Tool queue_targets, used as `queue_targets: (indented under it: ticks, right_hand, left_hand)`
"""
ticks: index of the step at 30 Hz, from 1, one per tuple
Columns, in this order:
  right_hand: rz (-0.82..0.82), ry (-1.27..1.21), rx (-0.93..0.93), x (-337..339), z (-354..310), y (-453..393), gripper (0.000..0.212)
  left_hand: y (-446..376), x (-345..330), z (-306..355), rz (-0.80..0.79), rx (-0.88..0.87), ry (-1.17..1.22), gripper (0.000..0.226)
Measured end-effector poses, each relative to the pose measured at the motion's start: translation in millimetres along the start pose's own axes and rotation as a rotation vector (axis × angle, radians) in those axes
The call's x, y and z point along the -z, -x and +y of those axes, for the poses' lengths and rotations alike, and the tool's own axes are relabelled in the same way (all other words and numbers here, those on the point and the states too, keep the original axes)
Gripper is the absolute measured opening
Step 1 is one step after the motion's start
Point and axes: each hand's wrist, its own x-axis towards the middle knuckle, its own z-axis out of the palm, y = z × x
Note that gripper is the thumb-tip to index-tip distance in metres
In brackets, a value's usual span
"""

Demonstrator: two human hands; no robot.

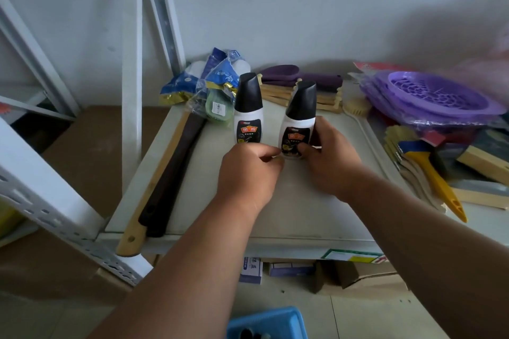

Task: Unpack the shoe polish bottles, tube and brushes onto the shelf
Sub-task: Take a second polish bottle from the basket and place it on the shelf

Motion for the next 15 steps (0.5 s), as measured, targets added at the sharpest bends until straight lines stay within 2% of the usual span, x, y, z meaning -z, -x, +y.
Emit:
queue_targets:
  ticks: [7, 15]
  right_hand:
    - [0.021, -0.049, -0.022, -5.5, -0.9, -13.3, 0.037]
    - [0.004, -0.033, -0.034, -6.0, -0.3, -18.1, 0.035]
  left_hand:
    - [-7.0, -3.3, 0.4, -0.027, -0.001, -0.066, 0.035]
    - [-12.9, -5.9, -3.5, -0.05, 0.032, -0.015, 0.034]
